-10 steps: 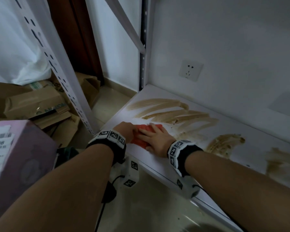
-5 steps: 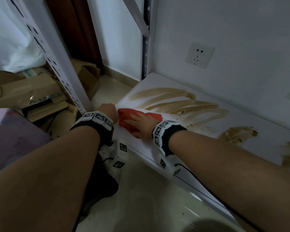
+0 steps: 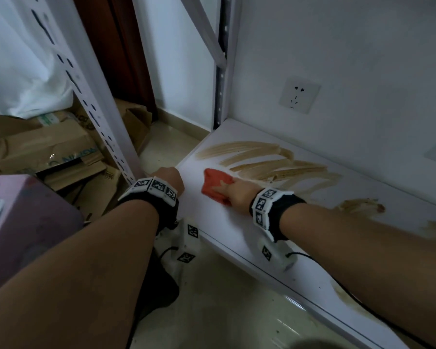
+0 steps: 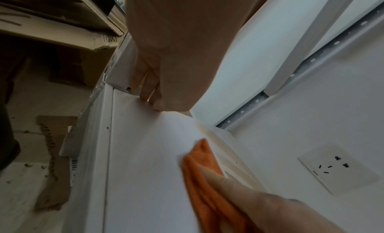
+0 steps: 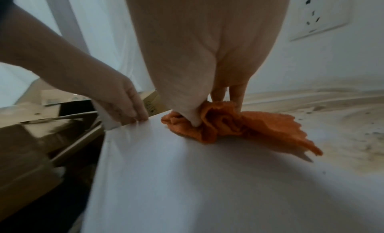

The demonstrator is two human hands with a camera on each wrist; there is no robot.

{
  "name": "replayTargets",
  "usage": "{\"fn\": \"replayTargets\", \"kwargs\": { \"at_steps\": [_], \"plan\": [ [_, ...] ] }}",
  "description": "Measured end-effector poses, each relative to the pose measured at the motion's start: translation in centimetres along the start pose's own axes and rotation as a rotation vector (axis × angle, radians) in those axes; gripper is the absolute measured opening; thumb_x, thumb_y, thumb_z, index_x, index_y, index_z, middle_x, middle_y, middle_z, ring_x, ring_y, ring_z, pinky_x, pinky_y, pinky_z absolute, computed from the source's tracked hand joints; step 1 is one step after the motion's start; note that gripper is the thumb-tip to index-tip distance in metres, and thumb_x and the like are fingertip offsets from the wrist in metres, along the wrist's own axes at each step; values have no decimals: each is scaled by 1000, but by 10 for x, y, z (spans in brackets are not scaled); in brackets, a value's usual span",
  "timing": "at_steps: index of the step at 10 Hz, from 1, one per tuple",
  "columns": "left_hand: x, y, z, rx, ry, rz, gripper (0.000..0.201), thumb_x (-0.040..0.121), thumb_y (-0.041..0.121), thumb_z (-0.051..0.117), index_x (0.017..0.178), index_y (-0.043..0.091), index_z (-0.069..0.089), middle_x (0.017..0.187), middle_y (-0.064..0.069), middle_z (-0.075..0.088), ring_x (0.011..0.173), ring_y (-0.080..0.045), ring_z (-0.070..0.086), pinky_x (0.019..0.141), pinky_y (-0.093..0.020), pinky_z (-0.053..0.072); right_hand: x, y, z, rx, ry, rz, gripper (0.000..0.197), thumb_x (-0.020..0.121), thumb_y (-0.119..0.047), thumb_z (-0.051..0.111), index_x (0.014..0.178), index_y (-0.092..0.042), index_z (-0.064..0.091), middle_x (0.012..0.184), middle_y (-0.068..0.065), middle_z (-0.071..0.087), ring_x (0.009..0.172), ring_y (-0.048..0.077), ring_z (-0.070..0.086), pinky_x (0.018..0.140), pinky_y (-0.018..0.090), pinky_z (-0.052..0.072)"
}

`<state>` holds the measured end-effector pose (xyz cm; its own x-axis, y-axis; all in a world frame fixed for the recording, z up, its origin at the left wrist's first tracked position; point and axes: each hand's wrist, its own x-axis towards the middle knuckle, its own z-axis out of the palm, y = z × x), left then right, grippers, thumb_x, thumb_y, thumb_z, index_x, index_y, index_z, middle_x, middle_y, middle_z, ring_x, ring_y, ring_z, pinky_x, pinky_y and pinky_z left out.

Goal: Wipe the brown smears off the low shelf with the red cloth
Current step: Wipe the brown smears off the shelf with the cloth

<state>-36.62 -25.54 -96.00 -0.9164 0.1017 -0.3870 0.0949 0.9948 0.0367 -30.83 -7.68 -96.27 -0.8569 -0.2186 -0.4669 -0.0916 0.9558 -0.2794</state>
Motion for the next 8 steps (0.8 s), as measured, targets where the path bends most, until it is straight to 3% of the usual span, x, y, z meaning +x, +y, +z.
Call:
{"fn": "replayTargets", "kwargs": {
  "at_steps": [1, 2, 3, 4, 5, 6, 7, 8],
  "plan": [
    [1, 3, 0, 22, 8, -11, 24, 93, 14, 49, 107, 1, 63, 116, -14, 65, 104, -28, 63, 78, -28, 47, -1, -15, 6, -57, -53, -71, 42, 100, -43, 32, 143, -46, 30, 157, 0, 19, 140, 27, 28, 116, 35, 21],
    [0, 5, 2, 61, 10, -33, 26, 95, 14, 46, 111, 2, 63, 118, -13, 63, 108, -27, 62, 85, -29, 48, 18, -26, 3, -127, -95, -39, 49, 100, -24, 40, 147, -34, 29, 147, 10, 38, 133, 33, 40, 109, 42, 36],
    [1, 3, 6, 90, 19, -18, 24, 94, 12, 44, 106, 4, 63, 114, -11, 65, 102, -26, 64, 77, -28, 47, 31, -31, -6, -105, -52, -23, 49, 100, -20, 41, 147, -27, 31, 147, 12, 39, 133, 32, 40, 107, 39, 35],
    [12, -2, 12, 50, 12, 0, 17, 91, 12, 47, 95, 7, 62, 101, -9, 66, 81, -24, 60, 68, -25, 42, 40, -25, -12, -68, -23, 27, 50, 100, -19, 40, 148, -25, 30, 150, 11, 34, 136, 32, 36, 109, 38, 32],
    [17, -3, 16, 18, 37, -5, 15, 87, 9, 49, 72, 8, 53, 90, -9, 64, 72, -23, 55, 66, -25, 44, 30, -14, -26, -4, 35, 97, 50, 101, -22, 38, 149, -19, 24, 154, 10, 28, 139, 29, 32, 111, 33, 27],
    [18, -1, 15, -8, 35, -1, 28, 86, 7, 49, 59, 13, 43, 78, -8, 59, 66, -21, 53, 64, -24, 45, 9, -8, -33, 85, 117, 106, 56, 102, -30, 36, 151, -11, 14, 158, 6, 16, 145, 21, 19, 115, 25, 14],
    [16, 1, 15, 5, 14, 7, 26, 87, 8, 49, 62, 12, 48, 78, -6, 57, 69, -23, 57, 65, -24, 45, -5, 3, -20, 120, 13, 191, 50, 104, -25, 32, 151, -21, 18, 156, 13, 21, 141, 28, 28, 113, 30, 21],
    [16, 0, 13, 82, -42, 2, 15, 85, 14, 53, 92, 6, 64, 99, -8, 65, 88, -25, 65, 77, -29, 54, -19, -12, -12, 120, -33, 179, 46, 104, -20, 29, 148, -32, 24, 155, 12, 24, 138, 30, 33, 112, 30, 24]
  ]
}}
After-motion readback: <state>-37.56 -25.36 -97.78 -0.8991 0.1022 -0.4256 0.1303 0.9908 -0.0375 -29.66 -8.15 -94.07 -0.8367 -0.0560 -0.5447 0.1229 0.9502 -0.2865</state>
